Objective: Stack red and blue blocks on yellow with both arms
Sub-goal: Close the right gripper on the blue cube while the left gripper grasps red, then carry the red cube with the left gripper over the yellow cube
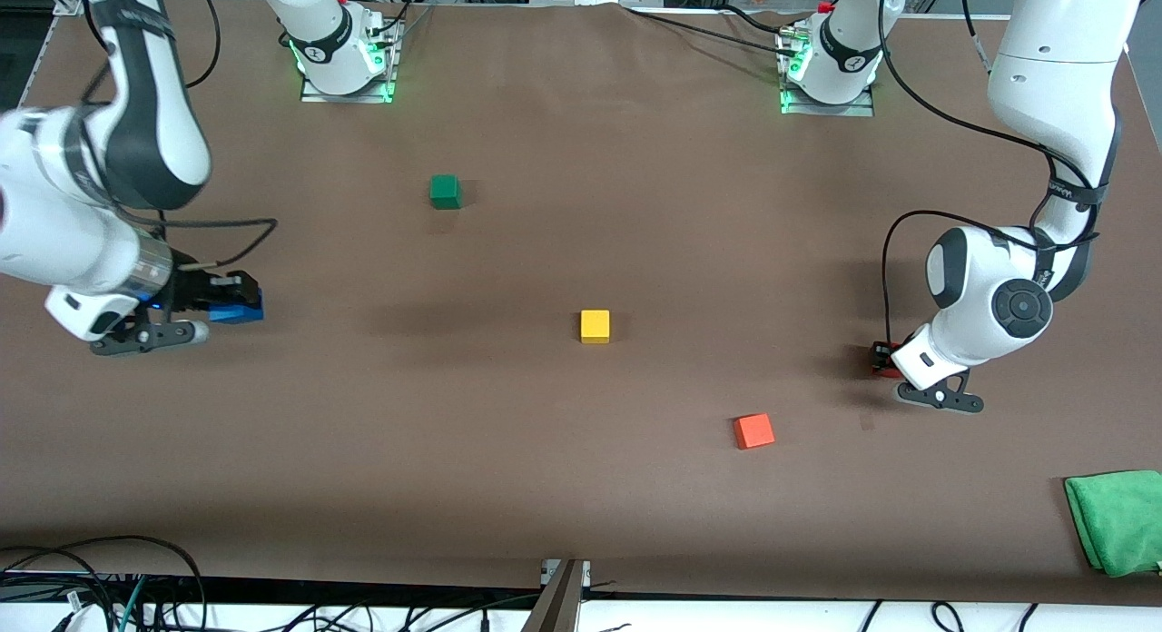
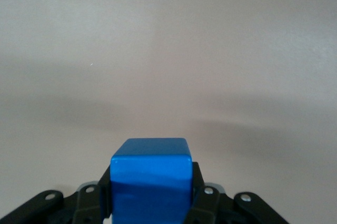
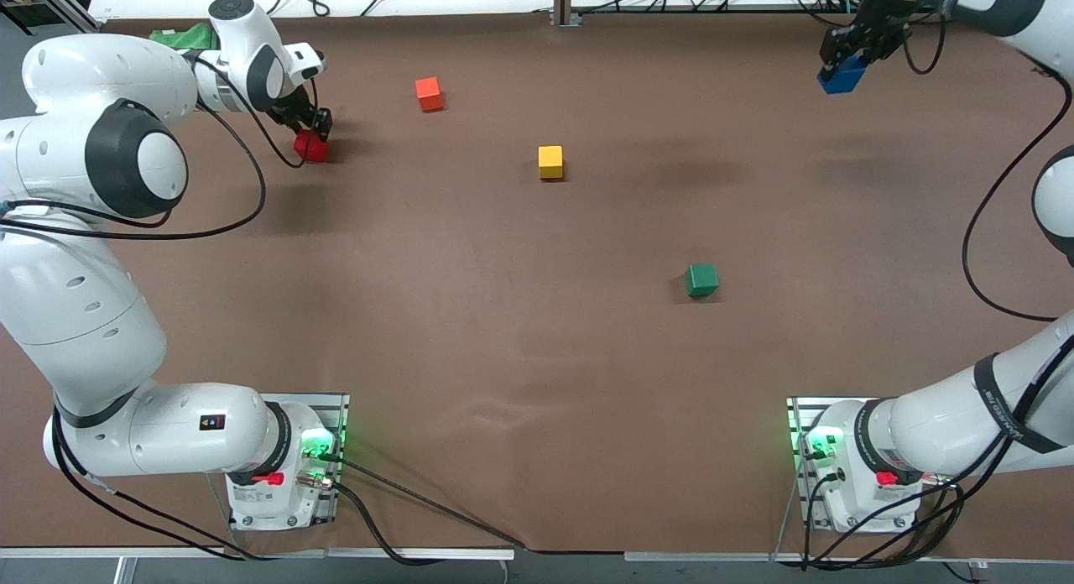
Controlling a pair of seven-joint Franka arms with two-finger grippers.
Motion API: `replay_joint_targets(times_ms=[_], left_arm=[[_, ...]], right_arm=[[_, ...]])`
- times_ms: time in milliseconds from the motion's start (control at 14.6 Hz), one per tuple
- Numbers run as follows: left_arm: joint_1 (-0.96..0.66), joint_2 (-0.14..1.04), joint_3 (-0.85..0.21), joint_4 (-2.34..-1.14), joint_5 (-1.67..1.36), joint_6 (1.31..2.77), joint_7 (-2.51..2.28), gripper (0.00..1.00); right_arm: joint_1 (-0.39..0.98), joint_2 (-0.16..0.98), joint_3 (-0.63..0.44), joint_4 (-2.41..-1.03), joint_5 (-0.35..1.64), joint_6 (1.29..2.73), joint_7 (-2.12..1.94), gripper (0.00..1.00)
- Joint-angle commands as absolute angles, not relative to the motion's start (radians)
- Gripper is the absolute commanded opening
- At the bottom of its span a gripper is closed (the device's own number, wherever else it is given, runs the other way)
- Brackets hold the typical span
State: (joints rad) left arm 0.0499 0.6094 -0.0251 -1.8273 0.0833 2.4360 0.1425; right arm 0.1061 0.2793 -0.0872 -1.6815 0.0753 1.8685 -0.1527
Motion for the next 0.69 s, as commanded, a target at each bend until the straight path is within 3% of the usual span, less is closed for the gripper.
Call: replay_joint_targets(times_ms=[0,343,617], left_arm=[[0.002,0.603,-0.029,-1.813,0.089,2.425,0.039,0.11],[-0.098,0.588,-0.029,-1.758,0.091,2.335,-0.162,0.1],[-0.138,0.589,-0.032,-1.611,0.089,2.102,-0.222,0.09]], right_arm=[[0.106,0.288,-0.089,-1.602,0.078,1.798,-0.143,0.05],[0.112,0.291,-0.084,-1.578,0.075,1.792,-0.141,0.05],[0.11,0.291,-0.084,-1.577,0.074,1.795,-0.143,0.05]])
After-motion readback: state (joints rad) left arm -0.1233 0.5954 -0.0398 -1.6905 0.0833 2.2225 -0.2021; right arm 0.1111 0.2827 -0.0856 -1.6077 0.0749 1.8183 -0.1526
